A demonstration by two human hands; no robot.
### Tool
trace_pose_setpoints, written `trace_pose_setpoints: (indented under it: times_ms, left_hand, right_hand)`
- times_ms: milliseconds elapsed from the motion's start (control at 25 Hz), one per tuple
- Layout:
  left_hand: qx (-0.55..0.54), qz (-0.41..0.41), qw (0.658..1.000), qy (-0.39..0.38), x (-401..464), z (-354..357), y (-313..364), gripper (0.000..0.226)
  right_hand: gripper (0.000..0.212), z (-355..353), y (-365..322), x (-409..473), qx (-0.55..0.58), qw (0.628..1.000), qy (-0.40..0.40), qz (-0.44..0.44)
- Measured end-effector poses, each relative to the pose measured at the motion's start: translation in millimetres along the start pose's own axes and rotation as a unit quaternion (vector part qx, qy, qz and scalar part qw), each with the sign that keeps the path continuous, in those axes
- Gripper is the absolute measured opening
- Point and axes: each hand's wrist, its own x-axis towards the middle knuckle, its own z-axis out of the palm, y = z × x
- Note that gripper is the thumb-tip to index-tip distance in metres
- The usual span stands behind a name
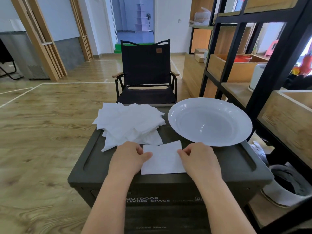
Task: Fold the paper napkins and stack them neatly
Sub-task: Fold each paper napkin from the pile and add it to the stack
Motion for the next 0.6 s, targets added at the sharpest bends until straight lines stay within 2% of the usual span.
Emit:
trace_pose_setpoints:
  times_ms: [120, 200, 240, 360, 440, 480, 520, 600]
  left_hand:
    - [0.037, -0.01, 0.999, 0.031, -1.6, -3.3, -1.7, 0.021]
    - [0.049, 0.0, 0.997, 0.064, -2.9, -7.1, -2.2, 0.021]
    - [0.04, 0.012, 0.998, 0.055, -2.3, -8.3, -2.3, 0.022]
    - [0.009, 0.042, 0.998, -0.039, -2.5, -6.6, -0.7, 0.019]
    - [0.014, 0.058, 0.997, -0.053, -1.8, -3.2, -1.1, 0.016]
    - [0.015, 0.067, 0.997, -0.026, -1.2, -2.2, -0.5, 0.014]
    - [0.007, 0.079, 0.996, 0.032, 0.0, -1.2, 0.6, 0.012]
    - [-0.017, 0.113, 0.975, 0.189, 5.1, -0.5, 4.2, 0.015]
  right_hand:
    - [0.021, 1.0, -2.8, -3.2, -0.01, 1.0, 0.016, 0.012]
    - [0.021, -3.1, -6.3, -6.8, -0.015, 0.999, 0.035, -0.005]
    - [0.024, -4.8, -8.1, -7.4, -0.012, 0.999, 0.027, -0.025]
    - [0.036, -5.6, -11.2, -6.9, -0.032, 0.99, -0.081, -0.108]
    - [0.04, -7.0, -11.7, -7.8, -0.056, 0.98, -0.13, -0.138]
    - [0.04, -8.1, -11.0, -7.7, -0.06, 0.979, -0.134, -0.14]
    - [0.041, -9.2, -10.1, -7.4, -0.061, 0.98, -0.132, -0.137]
    - [0.042, -9.7, -8.3, -7.0, -0.063, 0.981, -0.127, -0.134]
